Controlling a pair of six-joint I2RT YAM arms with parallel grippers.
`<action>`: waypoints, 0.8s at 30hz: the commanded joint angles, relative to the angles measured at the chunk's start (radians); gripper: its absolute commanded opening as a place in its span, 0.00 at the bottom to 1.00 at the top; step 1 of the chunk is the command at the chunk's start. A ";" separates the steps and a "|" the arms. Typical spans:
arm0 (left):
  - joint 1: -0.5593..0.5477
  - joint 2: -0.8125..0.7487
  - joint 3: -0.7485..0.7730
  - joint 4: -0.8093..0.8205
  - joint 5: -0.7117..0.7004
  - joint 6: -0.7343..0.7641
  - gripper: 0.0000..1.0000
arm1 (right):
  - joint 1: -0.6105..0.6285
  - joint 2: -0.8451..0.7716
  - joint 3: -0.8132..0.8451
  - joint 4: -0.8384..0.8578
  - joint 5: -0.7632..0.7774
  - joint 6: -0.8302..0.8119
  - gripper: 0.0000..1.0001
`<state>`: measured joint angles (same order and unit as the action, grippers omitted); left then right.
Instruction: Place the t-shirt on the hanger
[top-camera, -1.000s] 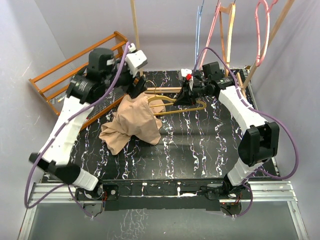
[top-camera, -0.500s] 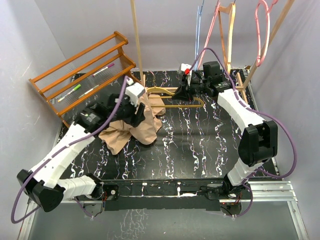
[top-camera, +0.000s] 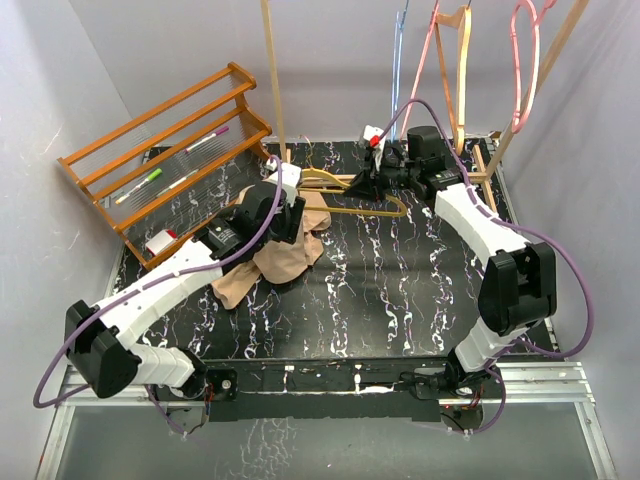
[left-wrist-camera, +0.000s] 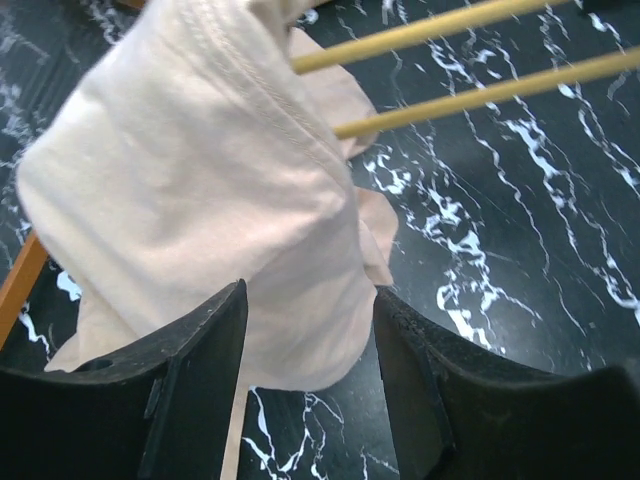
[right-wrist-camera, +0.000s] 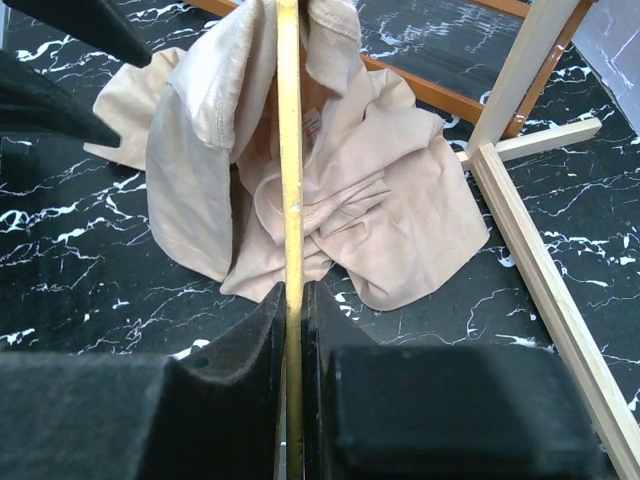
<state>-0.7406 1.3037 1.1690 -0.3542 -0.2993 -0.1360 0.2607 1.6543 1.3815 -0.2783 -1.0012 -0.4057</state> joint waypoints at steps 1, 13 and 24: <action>-0.020 0.034 0.030 0.036 -0.166 -0.086 0.53 | -0.003 -0.081 -0.016 0.119 0.022 0.040 0.08; -0.053 0.159 0.073 0.104 -0.319 -0.141 0.44 | -0.004 -0.103 -0.038 0.133 0.023 0.063 0.08; -0.054 0.122 0.021 0.161 -0.362 -0.053 0.00 | -0.004 -0.113 -0.068 0.133 0.026 0.054 0.08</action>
<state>-0.7906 1.4811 1.2041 -0.2302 -0.6201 -0.2260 0.2607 1.6009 1.3224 -0.2249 -0.9703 -0.3569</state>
